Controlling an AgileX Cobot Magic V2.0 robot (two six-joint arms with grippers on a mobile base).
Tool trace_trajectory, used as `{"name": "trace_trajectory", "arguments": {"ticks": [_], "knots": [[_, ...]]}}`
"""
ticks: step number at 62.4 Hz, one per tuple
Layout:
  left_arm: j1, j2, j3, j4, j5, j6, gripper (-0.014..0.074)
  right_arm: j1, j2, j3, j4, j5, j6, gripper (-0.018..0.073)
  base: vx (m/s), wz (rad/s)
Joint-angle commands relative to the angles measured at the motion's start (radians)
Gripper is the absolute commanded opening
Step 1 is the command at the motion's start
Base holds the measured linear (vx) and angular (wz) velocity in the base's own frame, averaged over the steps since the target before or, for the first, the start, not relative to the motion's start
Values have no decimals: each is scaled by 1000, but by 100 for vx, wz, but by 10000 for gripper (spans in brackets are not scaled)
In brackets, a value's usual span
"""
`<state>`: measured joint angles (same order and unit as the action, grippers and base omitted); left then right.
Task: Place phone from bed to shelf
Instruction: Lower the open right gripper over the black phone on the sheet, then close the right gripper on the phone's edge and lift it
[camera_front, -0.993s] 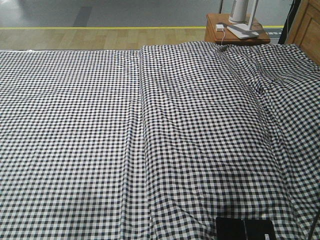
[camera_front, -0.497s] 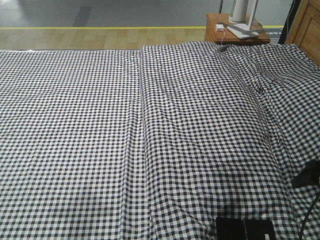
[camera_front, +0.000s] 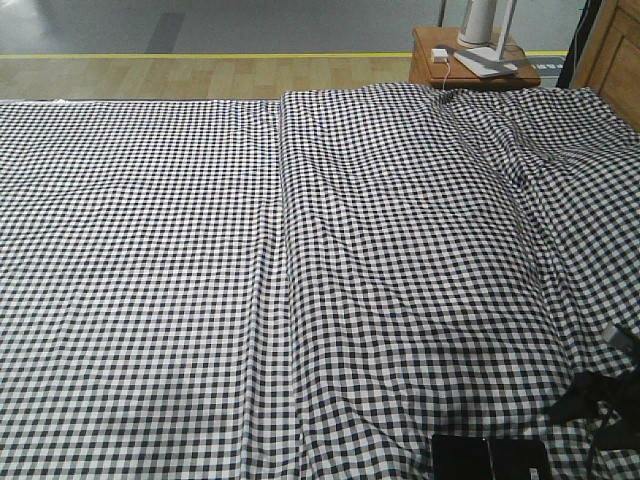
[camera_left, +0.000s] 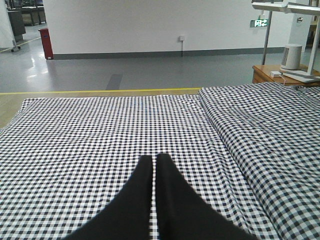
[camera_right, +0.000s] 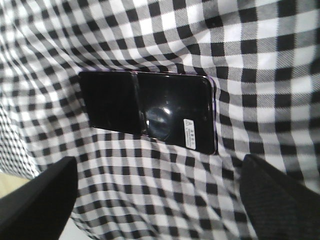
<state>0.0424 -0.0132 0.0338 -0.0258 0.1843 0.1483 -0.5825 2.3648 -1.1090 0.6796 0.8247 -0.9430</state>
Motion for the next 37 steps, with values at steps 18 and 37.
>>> {"name": "trace_trajectory", "arguments": {"ticks": [18,37], "knots": [[-4,-13,-21,-9,-72,-6,1,-8,147,-81,50,63,-151,599,0,0],[-4,-13,-21,-9,-72,-6,1,-8,242,-143,168,93,-255,594,0,0]]}}
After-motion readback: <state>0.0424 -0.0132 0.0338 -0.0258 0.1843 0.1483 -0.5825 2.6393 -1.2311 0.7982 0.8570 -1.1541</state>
